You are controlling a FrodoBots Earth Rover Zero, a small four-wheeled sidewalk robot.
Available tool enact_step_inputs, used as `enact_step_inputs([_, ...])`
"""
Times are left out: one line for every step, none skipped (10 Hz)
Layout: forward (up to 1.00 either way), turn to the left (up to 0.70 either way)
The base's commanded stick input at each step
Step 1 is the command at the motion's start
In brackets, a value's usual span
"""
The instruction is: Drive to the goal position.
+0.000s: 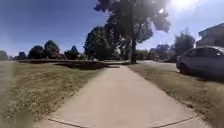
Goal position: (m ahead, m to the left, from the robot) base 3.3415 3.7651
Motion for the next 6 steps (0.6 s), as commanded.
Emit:
enact_step_inputs([0.85, 0.0])
enact_step_inputs([0.85, 0.0])
enact_step_inputs([0.85, 0.0])
enact_step_inputs([0.85, 0.0])
enact_step_inputs([0.85, 0.0])
enact_step_inputs([0.85, 0.0])
